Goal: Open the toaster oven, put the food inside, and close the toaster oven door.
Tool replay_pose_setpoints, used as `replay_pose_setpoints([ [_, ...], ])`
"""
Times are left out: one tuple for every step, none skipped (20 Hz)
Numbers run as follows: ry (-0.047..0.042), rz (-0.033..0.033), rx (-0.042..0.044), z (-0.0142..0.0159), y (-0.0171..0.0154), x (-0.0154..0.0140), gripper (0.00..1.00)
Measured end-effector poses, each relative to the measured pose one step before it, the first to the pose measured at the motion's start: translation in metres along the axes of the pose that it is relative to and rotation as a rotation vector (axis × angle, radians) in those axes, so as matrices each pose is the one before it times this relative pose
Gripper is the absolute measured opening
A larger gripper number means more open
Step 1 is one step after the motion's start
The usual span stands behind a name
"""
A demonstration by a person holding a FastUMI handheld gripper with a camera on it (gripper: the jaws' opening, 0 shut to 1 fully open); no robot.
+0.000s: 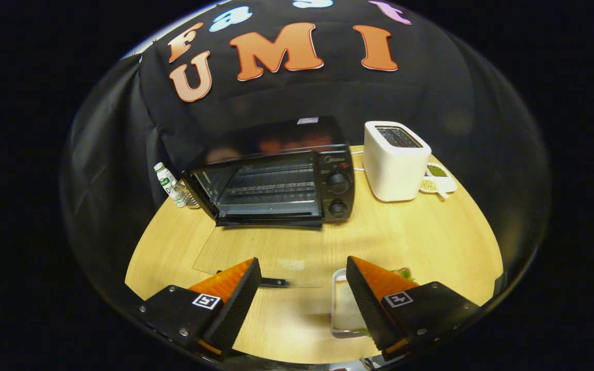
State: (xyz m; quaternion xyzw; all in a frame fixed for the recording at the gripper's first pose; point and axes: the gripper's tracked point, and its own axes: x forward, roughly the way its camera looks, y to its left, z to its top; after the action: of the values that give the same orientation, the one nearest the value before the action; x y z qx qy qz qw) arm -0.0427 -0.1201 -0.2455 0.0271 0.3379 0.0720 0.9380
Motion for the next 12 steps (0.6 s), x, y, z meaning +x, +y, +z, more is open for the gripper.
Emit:
replay_pose_setpoints([
  [0.01063,0.00015,0.01017,0.00577,-0.01733,-0.00514,0.99],
  [0.02084,0.00615,0.01854,0.0023,-0.01711,-0.0055,0.99],
  [0.02959,0.01016,0.02612,-0.00051,-0.01431,-0.00382,0.99],
  [0.04098,0.02356,0.02424,-0.00451,-0.0108,-0.00235,0.99],
  [0.05096,0.02289,0.02242,-0.00715,-0.00911,0.00024,0.99],
  [0.05105,0.02853,0.02304,-0.00923,-0.0066,-0.00013,0.99],
  [0.05689,0.02036,0.02121,-0.0099,-0.00626,0.00536,0.99],
  [0.05801,0.02527,0.01344,-0.00932,-0.0059,0.00763,0.99],
  [0.04772,0.00939,0.01098,-0.00727,-0.00653,0.00778,0.99],
  [0.03815,0.01588,0.0057,-0.00589,-0.00651,0.01168,0.99],
  [0.03289,-0.00266,0.01078,-0.00525,-0.00741,0.00749,0.99],
  [0.02076,0.00203,0.00443,-0.00638,-0.00421,0.0076,0.99],
])
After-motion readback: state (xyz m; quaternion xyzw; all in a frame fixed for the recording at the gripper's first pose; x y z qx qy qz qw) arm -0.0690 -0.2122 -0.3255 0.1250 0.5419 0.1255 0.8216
